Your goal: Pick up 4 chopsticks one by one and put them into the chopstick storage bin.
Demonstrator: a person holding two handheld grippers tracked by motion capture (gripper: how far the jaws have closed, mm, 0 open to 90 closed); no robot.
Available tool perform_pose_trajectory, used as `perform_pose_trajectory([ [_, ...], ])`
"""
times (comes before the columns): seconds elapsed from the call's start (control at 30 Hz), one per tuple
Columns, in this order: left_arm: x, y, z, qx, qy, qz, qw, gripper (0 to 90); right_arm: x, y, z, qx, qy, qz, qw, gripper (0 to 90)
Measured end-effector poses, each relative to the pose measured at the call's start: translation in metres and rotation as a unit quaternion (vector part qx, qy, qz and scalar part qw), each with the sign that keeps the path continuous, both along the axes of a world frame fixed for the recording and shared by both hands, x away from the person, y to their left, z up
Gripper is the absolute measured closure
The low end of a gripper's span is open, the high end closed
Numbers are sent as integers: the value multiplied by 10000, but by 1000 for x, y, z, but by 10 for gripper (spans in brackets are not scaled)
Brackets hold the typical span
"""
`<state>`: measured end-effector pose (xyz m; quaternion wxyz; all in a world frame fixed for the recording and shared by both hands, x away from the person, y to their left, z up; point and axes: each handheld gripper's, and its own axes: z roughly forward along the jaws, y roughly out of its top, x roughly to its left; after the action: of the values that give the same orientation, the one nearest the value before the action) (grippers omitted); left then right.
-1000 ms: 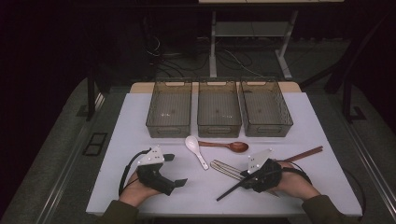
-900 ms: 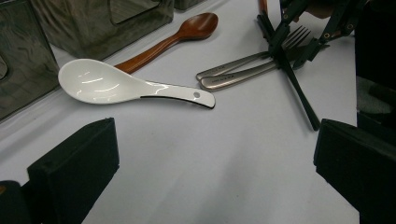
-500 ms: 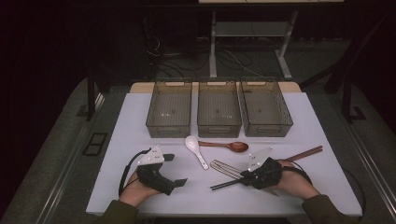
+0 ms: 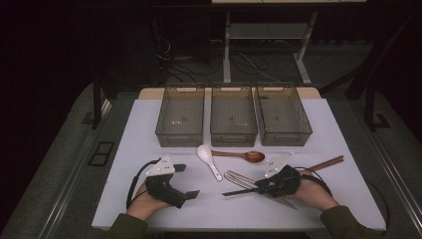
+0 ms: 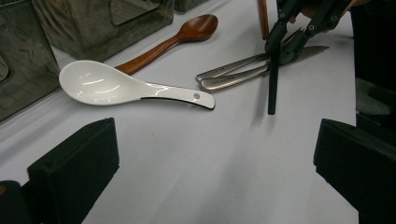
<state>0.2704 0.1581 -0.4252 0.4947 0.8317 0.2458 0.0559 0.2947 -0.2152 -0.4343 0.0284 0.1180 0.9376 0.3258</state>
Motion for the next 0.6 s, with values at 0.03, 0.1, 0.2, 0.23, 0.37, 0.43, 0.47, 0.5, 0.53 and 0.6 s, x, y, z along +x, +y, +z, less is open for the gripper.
perform_pose_trajectory([
  [0.03,0,0,0,10,2,-3,10000,0,0,0,0,7,-20,-5,10000,747],
  [0.1,0,0,0,11,4,-8,10000,0,0,0,1,8,12,-106,9999,757],
  [0.2,0,0,0,12,5,-7,10000,0,2,-1,0,-9,-14,-156,9999,771],
  [0.23,0,0,0,9,6,-6,10000,0,3,-1,0,16,-9,-170,9999,777],
  [0.37,0,0,0,5,-3,0,10000,0,7,-1,0,95,44,-272,9996,790],
  [0.43,0,0,0,3,-5,-5,10000,0,9,-1,0,107,78,-334,9994,793],
  [0.47,0,0,0,5,-7,-5,10000,0,10,-1,-1,109,76,-344,9993,795],
  [0.5,0,0,0,5,-7,-5,10000,0,11,-2,-1,109,70,-328,9994,795],
  [0.53,0,0,0,-11,-10,0,10000,0,12,-2,-1,118,85,-346,9993,796],
  [0.6,0,0,0,-10,-8,1,10000,0,13,-2,-2,108,77,-412,9991,799],
])
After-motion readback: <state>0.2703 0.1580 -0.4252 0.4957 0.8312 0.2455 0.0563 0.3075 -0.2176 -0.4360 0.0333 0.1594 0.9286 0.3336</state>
